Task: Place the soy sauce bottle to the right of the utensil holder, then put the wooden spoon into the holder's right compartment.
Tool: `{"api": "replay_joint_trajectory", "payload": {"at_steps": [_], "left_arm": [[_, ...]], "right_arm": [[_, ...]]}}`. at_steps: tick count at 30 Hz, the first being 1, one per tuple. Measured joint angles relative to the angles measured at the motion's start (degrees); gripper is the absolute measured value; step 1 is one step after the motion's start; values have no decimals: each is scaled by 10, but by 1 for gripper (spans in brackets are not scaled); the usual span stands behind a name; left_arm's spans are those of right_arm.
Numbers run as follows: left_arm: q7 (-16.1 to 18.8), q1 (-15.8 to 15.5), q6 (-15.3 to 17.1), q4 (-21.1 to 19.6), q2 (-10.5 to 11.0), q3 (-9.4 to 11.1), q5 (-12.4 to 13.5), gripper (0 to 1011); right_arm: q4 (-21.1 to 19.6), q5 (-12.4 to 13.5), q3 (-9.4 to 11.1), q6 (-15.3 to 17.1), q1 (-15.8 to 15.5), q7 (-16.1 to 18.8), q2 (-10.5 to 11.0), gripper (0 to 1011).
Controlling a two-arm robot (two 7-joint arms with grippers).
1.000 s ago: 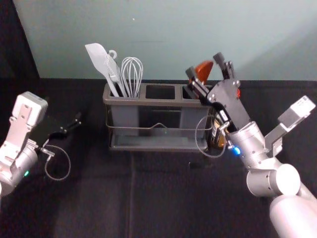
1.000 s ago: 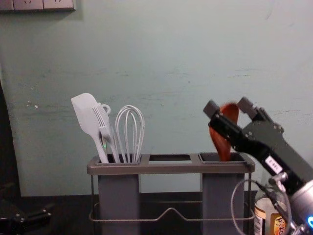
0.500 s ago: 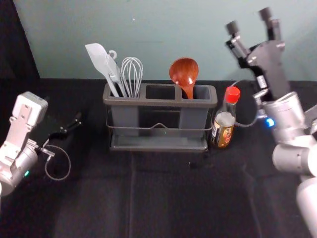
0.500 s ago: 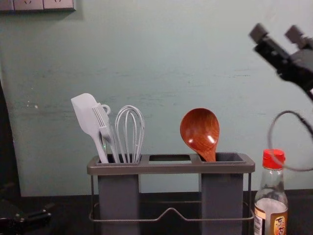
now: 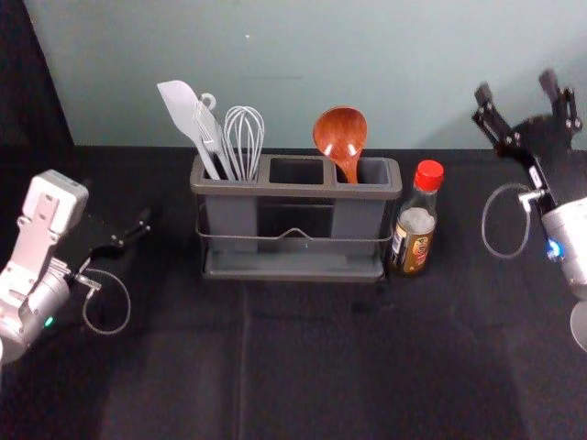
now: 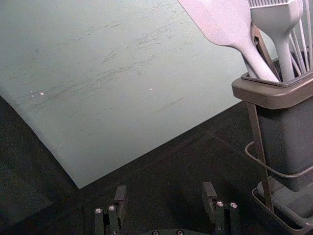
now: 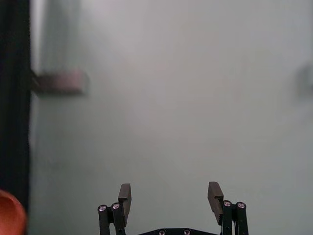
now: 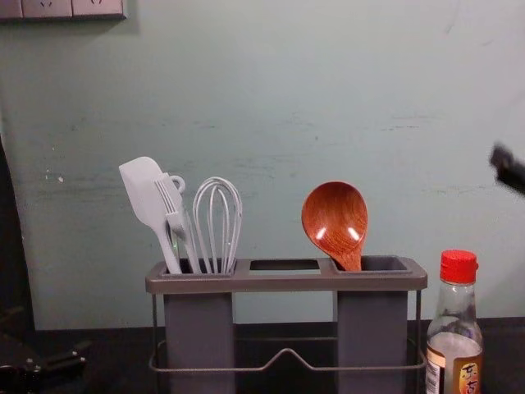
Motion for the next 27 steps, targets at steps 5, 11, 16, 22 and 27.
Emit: {"api": "replay_joint_trajectory", "payload": {"at_steps": [5,11,16,22,27], "left_arm": [[0,0,0,0,0,0,0,1000],[0,0,0,0,0,0,0,1000],[0,0,0,0,0,0,0,1000],[0,0,0,0,0,0,0,1000],[0,0,0,0,0,0,0,1000]], "right_arm": [[-6,-32,5,78,-12,-47,0,1002],[-2,-55,1,156,-20,-68,5,1002],[-3,-75,-12,206,-23,-73,17,1002],[-20,-79,-17,250,-30,-72,27,1002],[-30,-76,-16,256,-34,-71,29,1003]]}}
